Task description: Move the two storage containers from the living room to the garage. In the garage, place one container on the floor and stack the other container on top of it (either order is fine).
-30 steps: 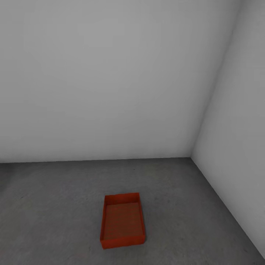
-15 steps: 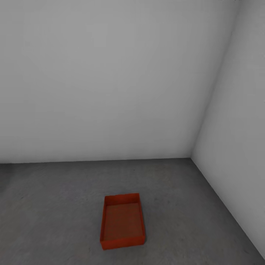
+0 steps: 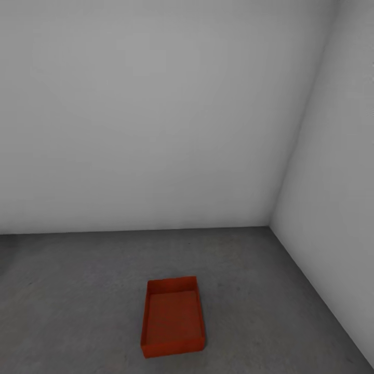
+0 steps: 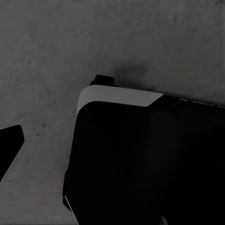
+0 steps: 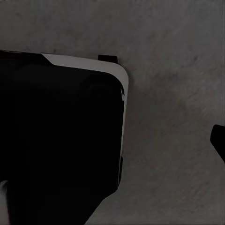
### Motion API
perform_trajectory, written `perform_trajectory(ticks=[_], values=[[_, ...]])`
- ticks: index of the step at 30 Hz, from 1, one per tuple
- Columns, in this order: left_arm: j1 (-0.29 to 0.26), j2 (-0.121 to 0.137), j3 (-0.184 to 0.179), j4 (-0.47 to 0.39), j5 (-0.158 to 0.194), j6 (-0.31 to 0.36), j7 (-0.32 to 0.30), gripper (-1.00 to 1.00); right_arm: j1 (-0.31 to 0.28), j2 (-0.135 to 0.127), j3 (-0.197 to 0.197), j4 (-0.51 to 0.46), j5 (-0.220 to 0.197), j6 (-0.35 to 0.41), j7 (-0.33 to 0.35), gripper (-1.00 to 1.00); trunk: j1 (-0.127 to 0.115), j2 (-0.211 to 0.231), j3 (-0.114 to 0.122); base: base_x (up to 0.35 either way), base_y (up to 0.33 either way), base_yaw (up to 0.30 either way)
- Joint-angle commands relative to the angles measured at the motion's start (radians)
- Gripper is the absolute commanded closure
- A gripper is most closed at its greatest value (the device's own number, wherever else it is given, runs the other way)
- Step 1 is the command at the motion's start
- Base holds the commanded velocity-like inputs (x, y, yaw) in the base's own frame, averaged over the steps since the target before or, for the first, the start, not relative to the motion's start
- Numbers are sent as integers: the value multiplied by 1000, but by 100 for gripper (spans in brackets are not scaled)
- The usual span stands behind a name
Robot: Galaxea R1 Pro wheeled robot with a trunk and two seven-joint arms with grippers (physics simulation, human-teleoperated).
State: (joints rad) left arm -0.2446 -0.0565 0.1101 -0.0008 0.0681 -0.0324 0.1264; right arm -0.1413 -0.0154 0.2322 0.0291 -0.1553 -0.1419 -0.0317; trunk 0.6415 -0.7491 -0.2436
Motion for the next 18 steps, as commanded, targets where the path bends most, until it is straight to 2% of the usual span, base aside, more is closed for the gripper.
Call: perform_trajectory(ticks=[1, 8, 12, 18], values=[[-1, 0, 5, 1, 7, -3, 1, -100, -1, 0, 9, 3, -10, -6, 0, -100, 0, -1, 0, 0, 0, 0], [5, 4, 5, 1, 7, 2, 0, -100, -1, 1, 9, 3, -12, -5, 0, -100, 0, -1, 11, 0, 0, 0], [5, 19, 5, 1, 7, 3, -2, -100, -1, 1, 9, 3, -14, -5, 0, -100, 0, -1, 18, 0, 0, 0], [8, 23, 5, 1, 6, 3, -37, -100, -1, 1, 9, 3, -15, -5, 0, -100, 0, -1, 27, 0, 0, 0]])
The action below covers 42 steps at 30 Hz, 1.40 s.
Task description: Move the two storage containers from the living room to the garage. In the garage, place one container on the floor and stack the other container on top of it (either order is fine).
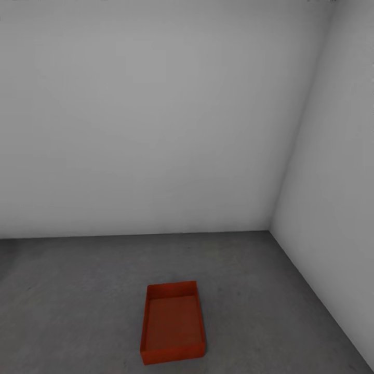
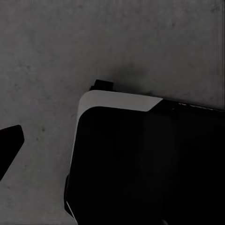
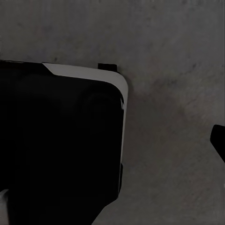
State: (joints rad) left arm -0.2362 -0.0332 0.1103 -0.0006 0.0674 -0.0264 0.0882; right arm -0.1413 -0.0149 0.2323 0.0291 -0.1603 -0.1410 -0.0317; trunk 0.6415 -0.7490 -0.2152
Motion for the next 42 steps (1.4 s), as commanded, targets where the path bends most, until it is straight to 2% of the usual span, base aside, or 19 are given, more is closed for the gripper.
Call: perform_trajectory(ticks=[1, 8, 31, 37, 39, 42], values=[[0, 0, 5, 1, 7, -3, -9, -100, -1, 1, 9, 3, -10, -6, -1, -100, 0, -1, 0, 0, 0, 0], [4, 0, 5, 1, 7, -4, -28, -100, -1, 0, 7, 3, -14, -6, -1, -100, 0, -1, 11, 0, 0, 0], [5, 6, 5, 0, 8, -5, -28, -100, -1, -6, 2, 4, -24, -5, -1, -100, 0, -1, 47, 0, 0, 0], [5, 12, 5, -1, 8, -7, -27, -100, -1, -11, 2, 5, -24, -6, -1, -100, 0, -1, 57, 0, 0, 0], [5, 13, 5, -1, 8, -7, -27, -100, -1, -25, 2, 5, -24, -6, -1, -100, 0, -1, 60, 0, 0, 0], [5, 15, 6, -1, 9, -7, -26, -100, -1, -29, 3, 5, -18, -6, 0, -100, 0, -1, 63, 0, 0, 0]])
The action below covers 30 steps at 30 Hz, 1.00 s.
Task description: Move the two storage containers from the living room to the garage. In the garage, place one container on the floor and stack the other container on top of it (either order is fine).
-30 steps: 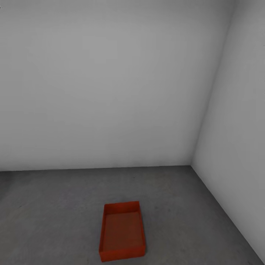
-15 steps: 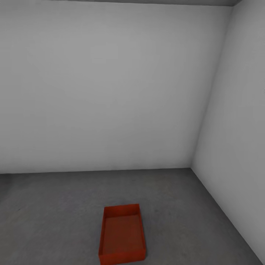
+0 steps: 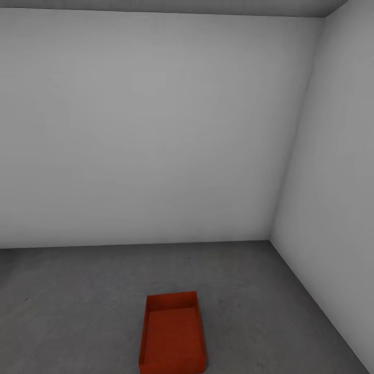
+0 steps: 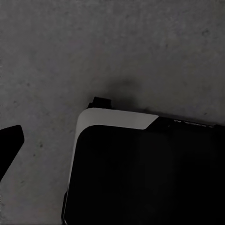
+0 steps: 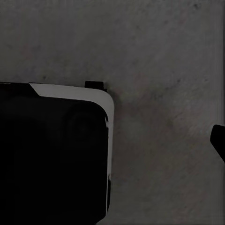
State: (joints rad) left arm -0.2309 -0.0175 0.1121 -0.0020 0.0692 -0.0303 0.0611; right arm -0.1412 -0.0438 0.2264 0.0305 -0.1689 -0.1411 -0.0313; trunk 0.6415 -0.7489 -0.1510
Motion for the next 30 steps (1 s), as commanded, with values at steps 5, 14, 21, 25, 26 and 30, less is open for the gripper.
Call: perform_trajectory(ticks=[5, 14, 21, 25, 26, 30], values=[[-1, 3, 3, 1, 7, -3, 2, -100, -1, 1, 11, 3, -2, -6, 0, -100, 0, -1, -1, 0, 0, 0], [-1, 4, 3, 1, 8, -3, 3, -100, -1, 1, 14, 3, -1, -7, -2, -100, 0, -1, -1, 0, 0, 0], [-1, 4, 3, 1, 7, -3, 4, -100, -1, 2, 13, 2, -10, -5, -8, -100, 0, -1, 1, 0, 0, -46], [-1, 4, 3, 1, 7, -3, 5, -100, -1, 6, 11, 3, -14, -5, -4, -100, 0, -1, 4, 0, 0, -204], [-1, 4, 3, 1, 7, -3, 5, -100, -1, 6, 10, 3, -14, -4, -3, -100, 0, -1, 5, 0, 0, -237], [-1, -1, 3, 1, 6, -12, 9, -100, -1, 2, 7, 2, -15, -6, -2, -100, 0, -1, 8, 0, 0, -260]])
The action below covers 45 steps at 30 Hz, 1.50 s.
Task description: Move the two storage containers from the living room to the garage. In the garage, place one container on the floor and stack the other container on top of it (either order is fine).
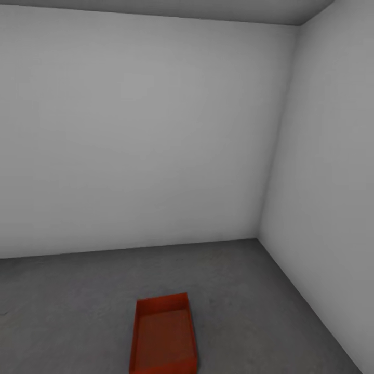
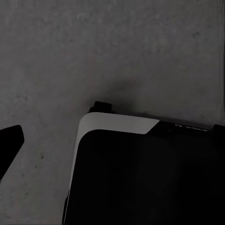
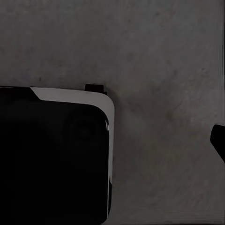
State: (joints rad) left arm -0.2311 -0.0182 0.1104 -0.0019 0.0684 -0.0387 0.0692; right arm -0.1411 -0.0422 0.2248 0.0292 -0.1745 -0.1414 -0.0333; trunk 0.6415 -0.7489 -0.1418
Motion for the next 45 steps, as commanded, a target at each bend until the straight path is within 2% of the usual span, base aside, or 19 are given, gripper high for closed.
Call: perform_trajectory(ticks=[1, 12, 19, 26, 45], values=[[-1, 0, 5, 0, 8, -5, 1, -100, -2, 0, 8, 4, -10, -5, 0, -100, 0, -1, -1, 0, 0, -276], [-1, 4, 6, 0, 11, -7, 5, -100, -2, 1, 8, 3, -8, -6, 3, -100, 0, -1, 1, 0, 0, -282], [-1, 4, 6, 0, 30, -7, 6, -100, -2, 1, 8, 4, -8, -4, 4, -100, 0, -1, 1, 0, 0, -285], [-1, 4, 5, 0, 33, -7, 6, -100, -2, 0, 11, 3, 3, -4, 24, -100, 0, -1, 1, 0, 0, -291], [-1, 4, 6, 0, 36, -7, 6, -100, -2, -1, 10, 3, 1, -4, 28, -100, 0, -1, 1, 0, 0, -294]])
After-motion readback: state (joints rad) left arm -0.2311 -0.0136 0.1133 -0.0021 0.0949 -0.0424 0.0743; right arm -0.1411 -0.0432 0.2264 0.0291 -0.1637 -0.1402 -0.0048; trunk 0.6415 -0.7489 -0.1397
